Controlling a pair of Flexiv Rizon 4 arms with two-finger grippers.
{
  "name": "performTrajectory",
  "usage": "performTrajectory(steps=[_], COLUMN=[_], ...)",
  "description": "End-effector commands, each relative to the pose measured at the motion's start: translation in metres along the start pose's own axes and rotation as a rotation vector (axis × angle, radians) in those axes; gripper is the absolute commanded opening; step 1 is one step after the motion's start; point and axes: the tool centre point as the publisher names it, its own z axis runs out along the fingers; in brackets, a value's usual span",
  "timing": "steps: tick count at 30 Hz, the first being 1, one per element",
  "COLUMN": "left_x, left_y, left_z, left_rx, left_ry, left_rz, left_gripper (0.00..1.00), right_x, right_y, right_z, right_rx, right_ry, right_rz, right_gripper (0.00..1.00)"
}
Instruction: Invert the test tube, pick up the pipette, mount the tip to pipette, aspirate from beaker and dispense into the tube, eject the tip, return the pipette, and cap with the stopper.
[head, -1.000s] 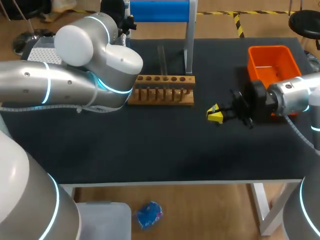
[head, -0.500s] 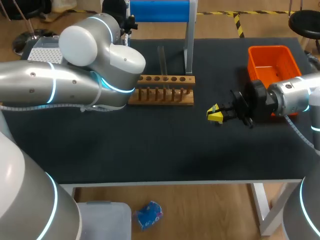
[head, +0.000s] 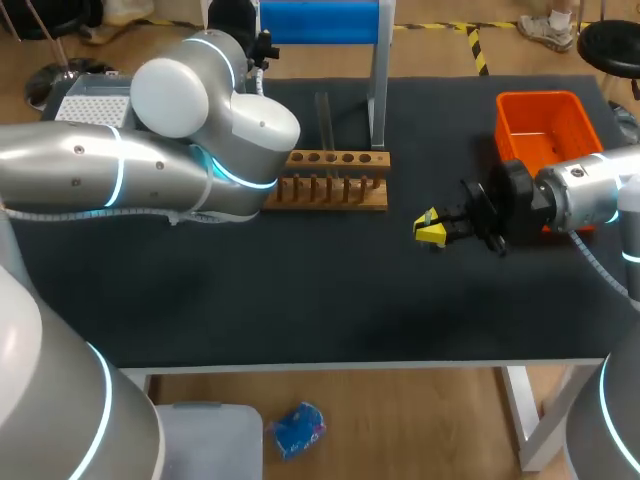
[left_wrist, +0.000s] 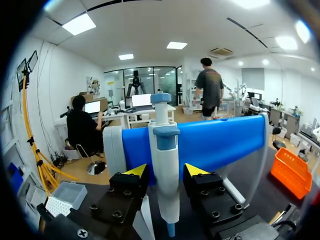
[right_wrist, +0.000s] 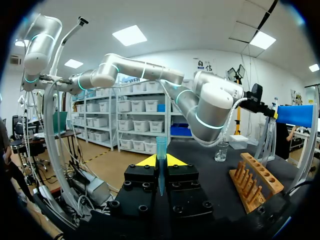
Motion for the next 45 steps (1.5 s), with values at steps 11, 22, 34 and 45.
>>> performTrajectory(steps=[11, 22, 34, 45], left_x=[0.002, 0.003, -0.003, -0.006], left_y=[0.005, 0.007, -0.014, -0.053], left_z=[0.007, 0.008, -0.002, -0.01], left_rx=[0.031, 0.031, 0.054, 0.112], left_ry=[-0.021, -0.021, -0.038, -0.056], left_rz=[-0.022, -0.032, -0.015, 0.025], left_gripper=[0.36, 0.0, 0.0, 0.0], right_x=[0.0, 0.0, 0.0, 0.0], right_y=[0.0, 0.0, 0.0, 0.0], right_z=[-0.001, -0.001, -0.001, -0.001], right_rx=[0.0, 0.0, 0.0, 0.0], right_ry=[0.002, 0.002, 0.002, 0.002], right_rz=[0.0, 0.0, 0.0, 0.0], right_gripper=[0.0, 0.0, 0.0, 0.0])
